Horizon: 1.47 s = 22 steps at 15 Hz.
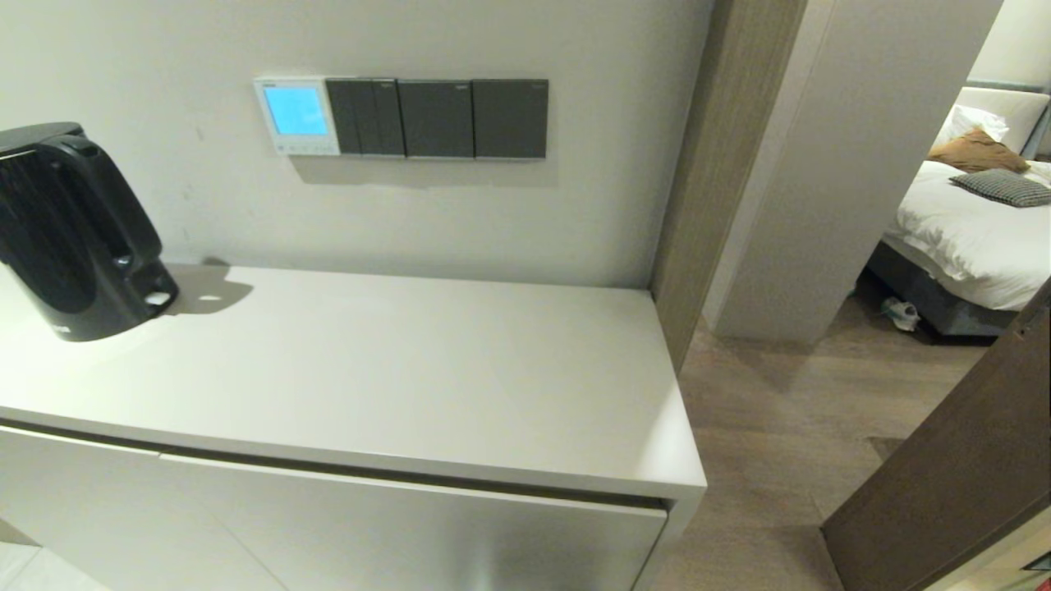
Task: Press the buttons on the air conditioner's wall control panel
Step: Turn on the central air conditioner
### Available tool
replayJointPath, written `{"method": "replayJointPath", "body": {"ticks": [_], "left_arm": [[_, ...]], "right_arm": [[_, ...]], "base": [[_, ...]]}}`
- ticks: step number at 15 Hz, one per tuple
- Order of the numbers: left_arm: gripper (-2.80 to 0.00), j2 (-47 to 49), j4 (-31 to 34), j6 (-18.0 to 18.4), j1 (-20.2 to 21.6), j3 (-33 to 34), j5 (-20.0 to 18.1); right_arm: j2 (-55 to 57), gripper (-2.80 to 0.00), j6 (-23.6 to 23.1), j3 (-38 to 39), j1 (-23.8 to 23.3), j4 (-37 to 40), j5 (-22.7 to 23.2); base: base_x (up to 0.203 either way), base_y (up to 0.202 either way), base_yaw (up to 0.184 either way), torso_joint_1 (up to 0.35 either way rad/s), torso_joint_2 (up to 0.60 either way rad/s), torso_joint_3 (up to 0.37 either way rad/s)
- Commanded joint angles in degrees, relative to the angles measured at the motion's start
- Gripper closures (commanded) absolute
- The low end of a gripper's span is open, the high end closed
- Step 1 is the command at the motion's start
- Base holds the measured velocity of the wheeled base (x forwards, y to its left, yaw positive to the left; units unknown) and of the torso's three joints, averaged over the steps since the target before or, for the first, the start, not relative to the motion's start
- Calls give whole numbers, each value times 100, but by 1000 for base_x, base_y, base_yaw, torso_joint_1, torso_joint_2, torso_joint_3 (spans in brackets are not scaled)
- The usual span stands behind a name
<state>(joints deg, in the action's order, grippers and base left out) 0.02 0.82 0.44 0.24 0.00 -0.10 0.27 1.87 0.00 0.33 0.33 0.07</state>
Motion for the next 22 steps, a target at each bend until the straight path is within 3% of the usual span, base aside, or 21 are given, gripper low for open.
{"method": "replayJointPath", "body": {"ticks": [1,22], "left_arm": [[0,-2,6,0,2,0,1],[0,-2,-3,18,2,0,10]], "right_arm": [[8,0,7,9,2,2,1],[8,0,-1,9,2,2,1]], "base": [[0,0,0,0,0,0],[0,0,0,0,0,0]]}}
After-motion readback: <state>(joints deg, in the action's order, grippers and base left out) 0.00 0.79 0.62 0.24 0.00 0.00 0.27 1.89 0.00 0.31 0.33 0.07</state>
